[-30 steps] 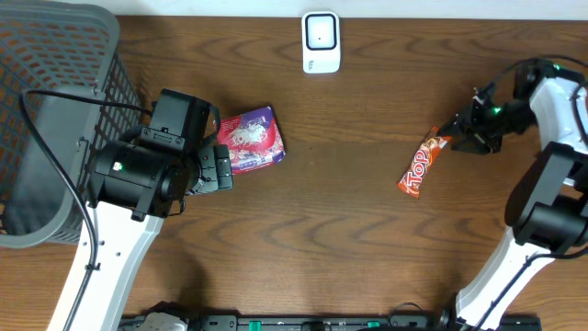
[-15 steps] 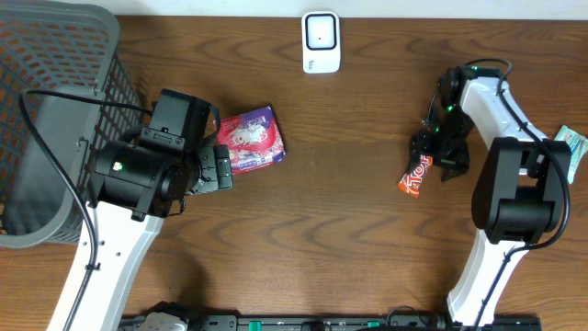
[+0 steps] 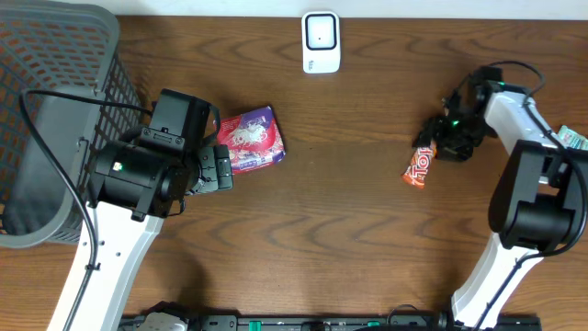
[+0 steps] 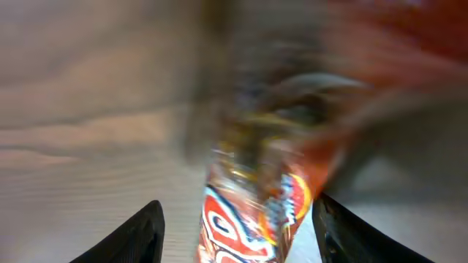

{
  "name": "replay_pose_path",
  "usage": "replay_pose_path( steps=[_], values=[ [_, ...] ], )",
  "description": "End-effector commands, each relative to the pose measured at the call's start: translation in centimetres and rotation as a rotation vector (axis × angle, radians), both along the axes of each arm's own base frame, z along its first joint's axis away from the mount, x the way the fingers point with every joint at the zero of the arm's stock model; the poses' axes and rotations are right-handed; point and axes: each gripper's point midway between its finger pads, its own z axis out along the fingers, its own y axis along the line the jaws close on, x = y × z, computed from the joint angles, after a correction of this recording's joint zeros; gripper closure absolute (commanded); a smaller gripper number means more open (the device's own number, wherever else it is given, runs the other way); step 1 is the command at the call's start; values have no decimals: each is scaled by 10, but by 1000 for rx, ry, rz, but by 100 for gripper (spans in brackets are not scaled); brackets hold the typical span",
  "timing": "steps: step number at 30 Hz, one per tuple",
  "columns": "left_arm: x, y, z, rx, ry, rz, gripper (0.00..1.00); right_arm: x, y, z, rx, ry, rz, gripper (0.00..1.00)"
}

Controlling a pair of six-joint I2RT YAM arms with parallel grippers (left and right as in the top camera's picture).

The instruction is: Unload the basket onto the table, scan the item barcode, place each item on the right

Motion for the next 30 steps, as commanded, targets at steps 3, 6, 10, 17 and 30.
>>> replay_pose_path(
  steps=[3,6,10,17,30],
  values=[
    [-1,2,-2,6,8,4,2,1,19,-5,194,-19,-14,39],
    [-1,2,-2,6,8,4,2,-1,3,-10,143,-1,-49,39],
    [-1,2,-2,6,8,4,2,-9,-12,-21,59,32,-63,41],
    [-1,2,-2,6,8,5,2,-25,-7,-46,37,43,-50,48],
    [-1,2,-2,6,8,5,2,-3,62,-36,314,-100,-15,99]
  ],
)
